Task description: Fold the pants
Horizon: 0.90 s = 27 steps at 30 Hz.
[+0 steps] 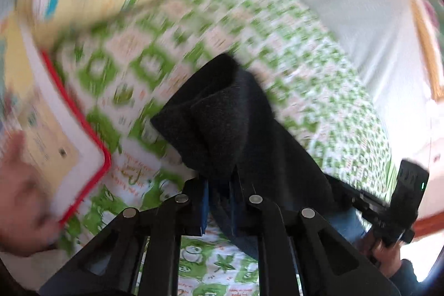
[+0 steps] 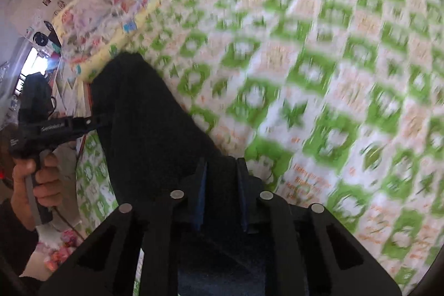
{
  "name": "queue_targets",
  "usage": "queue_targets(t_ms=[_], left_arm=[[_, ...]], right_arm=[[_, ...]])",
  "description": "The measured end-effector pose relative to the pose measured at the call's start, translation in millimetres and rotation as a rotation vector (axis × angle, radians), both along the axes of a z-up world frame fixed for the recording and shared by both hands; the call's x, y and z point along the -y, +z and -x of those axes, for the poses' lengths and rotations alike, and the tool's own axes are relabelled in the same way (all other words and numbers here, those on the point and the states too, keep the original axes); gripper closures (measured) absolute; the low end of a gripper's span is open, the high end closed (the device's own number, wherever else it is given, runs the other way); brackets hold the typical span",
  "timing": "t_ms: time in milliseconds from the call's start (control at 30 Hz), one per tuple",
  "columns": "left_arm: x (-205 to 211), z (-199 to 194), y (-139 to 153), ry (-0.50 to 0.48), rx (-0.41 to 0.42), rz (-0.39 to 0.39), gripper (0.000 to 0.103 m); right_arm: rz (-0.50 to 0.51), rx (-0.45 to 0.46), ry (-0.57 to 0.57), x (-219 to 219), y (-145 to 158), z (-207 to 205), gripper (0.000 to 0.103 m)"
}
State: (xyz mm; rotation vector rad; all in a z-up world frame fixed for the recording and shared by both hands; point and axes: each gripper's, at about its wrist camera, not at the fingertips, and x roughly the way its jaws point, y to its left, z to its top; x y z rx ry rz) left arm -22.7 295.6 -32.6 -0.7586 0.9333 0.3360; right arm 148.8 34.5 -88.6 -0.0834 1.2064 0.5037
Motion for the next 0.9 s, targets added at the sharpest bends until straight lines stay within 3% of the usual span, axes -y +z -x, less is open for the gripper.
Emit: queue_targets(t_ms=[133,167,233,267,333,433,500,633,833,900], left_arm=[[4,-10,3,-0.035,-0.010,-0.039,0.093],[1,-13,-6,-0.029,-0.026,-0.035,0.093],[-5,-19,-25,-0.020,-0.096,-0.028,0.091],[-6,-20,-30,-0.023,-0.116,-0.023,0.089],[-7,-16,-25,-0.024,-0.106,-0.044,0.084],[-5,-11,-13,-0.033,-0.114,-0.100,0.079],[-3,-5,-3,-0.035,-0.113,-0.136,0.078],[-2,9,15,-0.020,-0.074,-0.157,0.055],[1,11,36,-0.028,-0.032,-0.166,0.054],[5,9,41,-0.044,-0.024,-0.170,0.054]], right_arm=[[0.062,0.116,-0.013,-7,17,-2,0.083],[0.090,0.121,-0.031,-6,12,-5,0.082],[0.105,0.034,-0.073,-2,-11,-15,0.079],[0.115,0.010,-0.093,0,-19,-17,0.072],[0.124,0.043,-0.124,1,-15,-15,0.064],[0.148,0.092,-0.131,2,4,-9,0.063],[0.134,0.121,-0.143,9,18,-3,0.063],[0.050,0.152,-0.211,26,48,10,0.062],[-0.049,0.150,-0.279,46,75,32,0.062],[-0.059,0.154,-0.291,51,81,36,0.056]])
